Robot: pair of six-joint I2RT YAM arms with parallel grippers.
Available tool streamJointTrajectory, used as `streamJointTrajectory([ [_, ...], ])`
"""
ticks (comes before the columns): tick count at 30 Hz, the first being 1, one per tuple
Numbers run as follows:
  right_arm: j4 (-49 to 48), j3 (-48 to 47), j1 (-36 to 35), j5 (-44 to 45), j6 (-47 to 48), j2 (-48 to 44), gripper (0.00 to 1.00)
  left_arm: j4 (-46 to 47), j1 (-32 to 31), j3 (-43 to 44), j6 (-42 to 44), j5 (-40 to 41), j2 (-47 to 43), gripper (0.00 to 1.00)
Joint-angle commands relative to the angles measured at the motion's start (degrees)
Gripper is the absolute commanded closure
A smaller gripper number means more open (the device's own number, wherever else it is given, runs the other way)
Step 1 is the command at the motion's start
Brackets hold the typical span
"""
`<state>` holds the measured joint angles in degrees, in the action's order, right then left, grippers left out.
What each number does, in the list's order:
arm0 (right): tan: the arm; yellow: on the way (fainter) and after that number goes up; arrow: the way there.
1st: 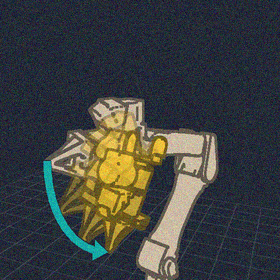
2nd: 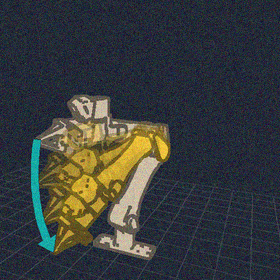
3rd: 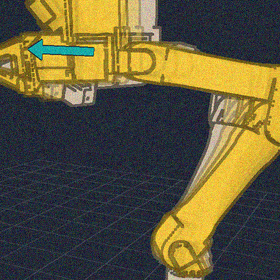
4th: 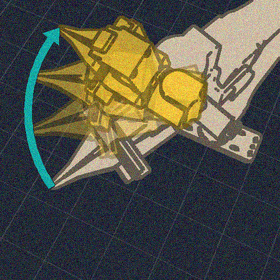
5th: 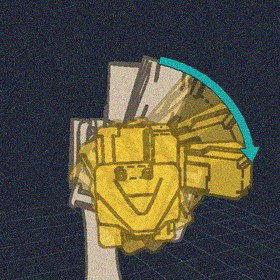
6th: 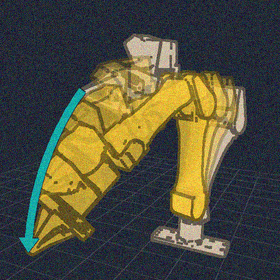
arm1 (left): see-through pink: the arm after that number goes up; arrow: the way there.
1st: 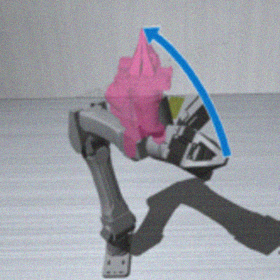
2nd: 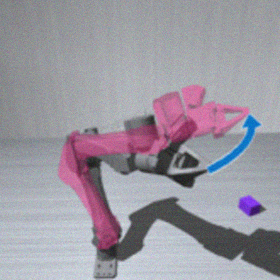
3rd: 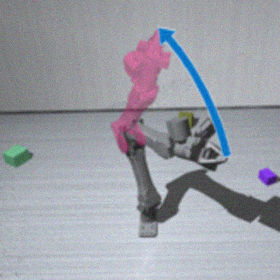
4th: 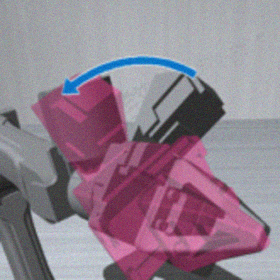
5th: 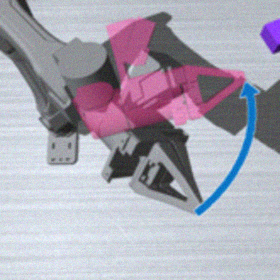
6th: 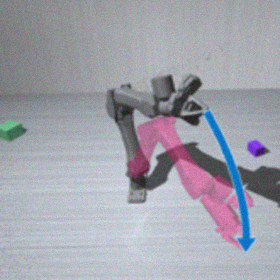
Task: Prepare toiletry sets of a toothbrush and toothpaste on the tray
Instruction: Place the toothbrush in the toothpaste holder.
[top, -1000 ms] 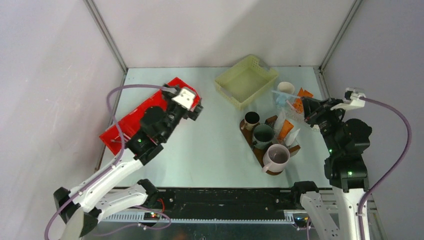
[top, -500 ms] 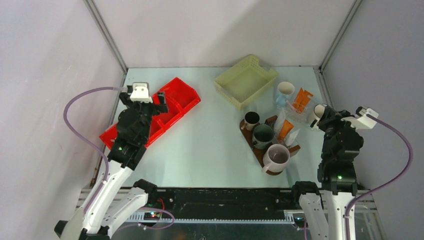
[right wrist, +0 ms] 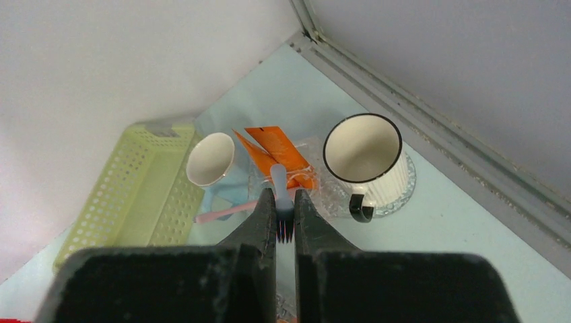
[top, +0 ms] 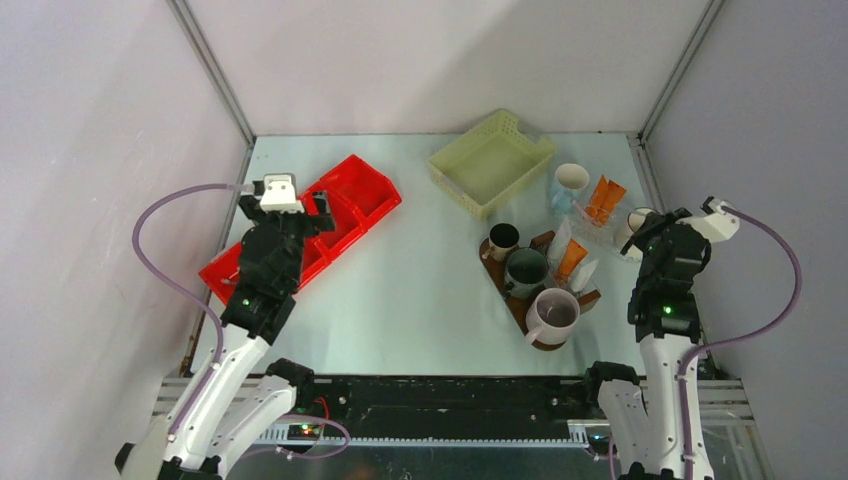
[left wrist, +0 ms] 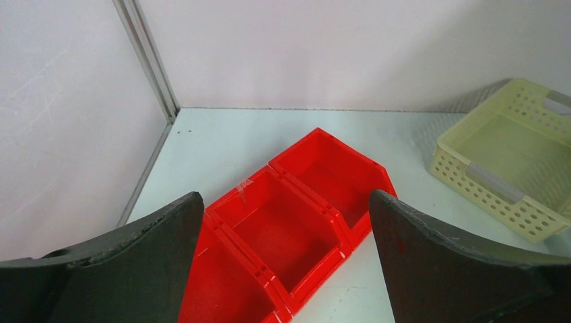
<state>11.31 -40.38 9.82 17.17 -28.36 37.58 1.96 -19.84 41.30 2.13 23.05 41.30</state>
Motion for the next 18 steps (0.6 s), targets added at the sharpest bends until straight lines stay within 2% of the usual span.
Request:
streamJointTrajectory([
  [1,-4.27,0.59,1.53,-1.28,-2.65,2.44,1.00,3.74,0.50,-0.47,1.53,2.94,-1.35,0.00],
  [18,-3.45,2.32,4.03,-3.67,-4.89,7.90,1.00,4.70,1.09,-1.25,2.84,3.95,-1.45,0.01],
])
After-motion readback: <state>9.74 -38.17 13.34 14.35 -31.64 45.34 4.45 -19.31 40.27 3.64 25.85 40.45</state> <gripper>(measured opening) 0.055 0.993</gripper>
